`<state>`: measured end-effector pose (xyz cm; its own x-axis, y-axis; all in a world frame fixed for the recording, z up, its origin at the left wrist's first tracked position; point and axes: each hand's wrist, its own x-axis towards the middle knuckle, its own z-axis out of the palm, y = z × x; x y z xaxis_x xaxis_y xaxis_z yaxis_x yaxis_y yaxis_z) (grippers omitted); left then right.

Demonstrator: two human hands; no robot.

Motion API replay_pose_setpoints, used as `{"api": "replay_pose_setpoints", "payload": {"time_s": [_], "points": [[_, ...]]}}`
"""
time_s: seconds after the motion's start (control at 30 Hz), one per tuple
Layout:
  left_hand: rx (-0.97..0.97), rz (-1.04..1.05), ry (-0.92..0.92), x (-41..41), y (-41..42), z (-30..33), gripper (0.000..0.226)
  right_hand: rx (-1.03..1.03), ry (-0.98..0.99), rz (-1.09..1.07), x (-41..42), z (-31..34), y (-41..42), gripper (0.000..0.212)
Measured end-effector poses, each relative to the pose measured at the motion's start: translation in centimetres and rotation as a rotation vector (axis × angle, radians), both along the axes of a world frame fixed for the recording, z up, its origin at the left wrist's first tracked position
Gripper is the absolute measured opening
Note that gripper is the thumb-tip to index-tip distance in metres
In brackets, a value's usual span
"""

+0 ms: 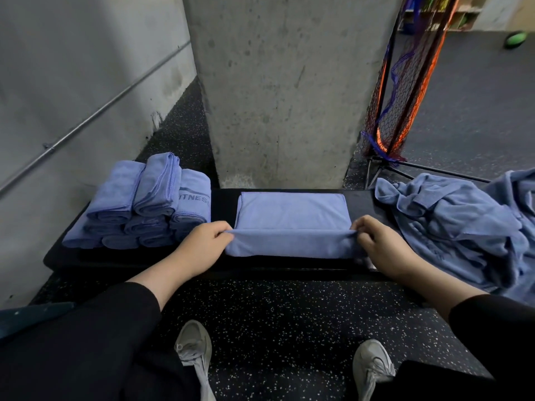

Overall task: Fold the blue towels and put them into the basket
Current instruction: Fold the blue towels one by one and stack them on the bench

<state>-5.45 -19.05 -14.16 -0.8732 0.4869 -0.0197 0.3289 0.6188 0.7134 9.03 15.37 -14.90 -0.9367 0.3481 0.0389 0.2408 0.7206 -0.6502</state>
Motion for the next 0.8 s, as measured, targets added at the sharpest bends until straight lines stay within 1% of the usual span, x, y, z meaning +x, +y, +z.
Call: {"api": "replay_pose_setpoints", "payload": {"time_s": [0.07, 0.13, 0.2, 0.27, 0.33, 0.37, 0.4, 0.43, 0.5, 0.53, 0.57, 0.67, 0.73, 0.8], "points": [[0.078, 0.044, -0.05, -0.1, 0.2, 0.5, 0.025, -0.031, 0.005, 0.016, -0.2, 0.3, -0.5, 0.02], [0.13, 0.083, -0.09, 0.0, 0.3, 0.8, 0.029, -0.027, -0.016, 0.054, -0.3, 0.6, -0.9, 0.014], [0.149, 0.124, -0.109, 0.0, 0.5, 0.9, 0.028, -0.02, -0.089, 0.093, -0.2, 1.0, -1.2, 0.007], [0.159, 0.171, -0.111, -0.1, 0.9, 1.0, 0.026, -0.014, -0.202, 0.134, -0.2, 1.6, -1.1, 0.019], [0.157, 0.21, -0.098, -0.2, 1.4, 1.2, 0.025, 0.1, -0.283, 0.168, -0.2, 2.2, -0.8, 0.033], [0.151, 0.224, -0.091, -0.3, 1.6, 1.3, 0.024, 0.158, -0.288, 0.168, -0.3, 2.4, -0.7, 0.031], [0.142, 0.238, -0.082, -0.4, 1.8, 1.5, 0.024, 0.188, -0.266, 0.161, -0.4, 2.5, -0.5, 0.021], [0.133, 0.254, -0.075, -0.5, 2.1, 1.7, 0.024, 0.179, -0.239, 0.152, -0.6, 2.9, -0.3, 0.015], [0.134, 0.286, -0.056, -1.0, 2.6, 2.1, 0.025, 0.102, -0.143, 0.115, -1.2, 3.4, 0.0, 0.031], [0.135, 0.295, -0.039, -1.3, 2.8, 2.4, 0.026, 0.047, -0.089, 0.085, -1.6, 3.6, 0.2, 0.031], [0.121, 0.301, -0.014, -1.6, 3.1, 2.6, 0.027, -0.001, -0.041, 0.061, -2.0, 3.9, 0.3, 0.027], [0.04, 0.317, 0.081, -3.1, 4.0, 2.9, 0.023, -0.155, 0.021, -0.04, -3.8, 3.4, 1.4, 0.012], [0.02, 0.345, 0.101, -4.3, 5.0, 2.8, 0.022, -0.268, 0.038, -0.138, -5.3, 2.5, 1.8, 0.015], [-0.002, 0.329, 0.104, -5.4, 6.4, 2.3, 0.023, -0.288, 0.062, -0.201, -7.1, 1.9, 1.9, 0.018]]}}
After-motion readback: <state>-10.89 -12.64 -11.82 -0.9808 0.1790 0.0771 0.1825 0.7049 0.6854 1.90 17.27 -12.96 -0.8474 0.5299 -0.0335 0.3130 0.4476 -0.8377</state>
